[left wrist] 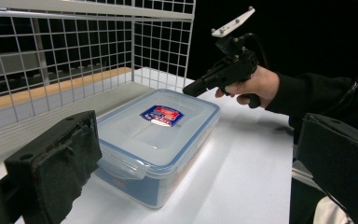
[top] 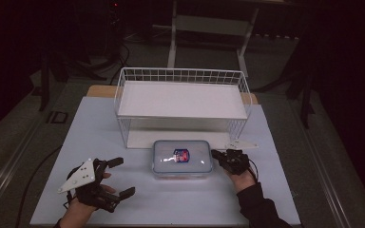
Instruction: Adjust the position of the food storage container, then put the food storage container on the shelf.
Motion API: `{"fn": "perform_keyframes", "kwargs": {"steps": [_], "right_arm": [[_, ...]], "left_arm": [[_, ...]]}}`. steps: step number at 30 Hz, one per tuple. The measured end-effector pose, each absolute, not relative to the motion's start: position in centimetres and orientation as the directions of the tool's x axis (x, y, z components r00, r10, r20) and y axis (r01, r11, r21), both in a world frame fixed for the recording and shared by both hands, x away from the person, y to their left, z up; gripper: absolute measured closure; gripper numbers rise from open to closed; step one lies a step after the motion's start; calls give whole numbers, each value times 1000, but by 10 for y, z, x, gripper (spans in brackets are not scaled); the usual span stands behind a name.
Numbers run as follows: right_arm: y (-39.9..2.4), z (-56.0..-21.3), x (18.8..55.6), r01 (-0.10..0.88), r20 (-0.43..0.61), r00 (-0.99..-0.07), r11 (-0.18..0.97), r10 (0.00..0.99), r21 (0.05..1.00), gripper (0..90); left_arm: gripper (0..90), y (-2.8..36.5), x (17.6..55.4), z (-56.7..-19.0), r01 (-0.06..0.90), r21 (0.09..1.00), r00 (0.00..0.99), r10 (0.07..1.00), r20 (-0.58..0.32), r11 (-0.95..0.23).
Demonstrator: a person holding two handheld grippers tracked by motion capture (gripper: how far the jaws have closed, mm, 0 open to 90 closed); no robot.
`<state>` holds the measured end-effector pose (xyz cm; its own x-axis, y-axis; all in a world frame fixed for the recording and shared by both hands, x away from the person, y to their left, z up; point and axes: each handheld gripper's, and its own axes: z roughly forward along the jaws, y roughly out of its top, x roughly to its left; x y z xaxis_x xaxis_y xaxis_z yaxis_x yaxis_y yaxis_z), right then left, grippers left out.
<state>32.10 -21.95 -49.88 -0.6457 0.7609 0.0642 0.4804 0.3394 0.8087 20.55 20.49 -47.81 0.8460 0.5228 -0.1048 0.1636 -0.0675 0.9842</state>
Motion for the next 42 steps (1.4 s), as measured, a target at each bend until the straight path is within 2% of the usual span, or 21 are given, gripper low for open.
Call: {"fn": "perform_keyframes", "kwargs": {"steps": [7,10,15,18,22,26,33,37,42], "right_arm": [[-225,-492,314,455,47,-644,332,764,826,900],[-227,-480,301,411,42,-664,317,747,855,876],[-228,-469,284,361,46,-695,293,718,885,628],[-227,-464,278,340,42,-709,289,704,895,510],[-222,-461,274,319,2,-722,331,691,888,238],[-221,-459,272,312,16,-730,312,683,897,122],[-224,-454,269,252,-5,-697,252,717,934,107],[-225,-455,265,203,-79,-651,273,755,940,109],[-231,-452,262,185,-65,-665,249,744,951,164]], "left_arm": [[0,204,215,-480,206,977,819,558,-138,-62],[0,199,224,-480,228,969,798,589,-130,-95],[0,192,231,-473,272,956,800,578,-162,-109],[0,186,234,-466,270,956,805,571,-157,-117],[0,178,239,-458,263,955,812,566,-142,-138],[0,172,247,-454,285,947,812,563,-156,-148],[0,159,267,-452,337,928,810,550,-201,-157],[0,154,280,-455,376,912,800,555,-229,-166],[0,152,294,-464,478,867,742,592,-314,-140]]}}
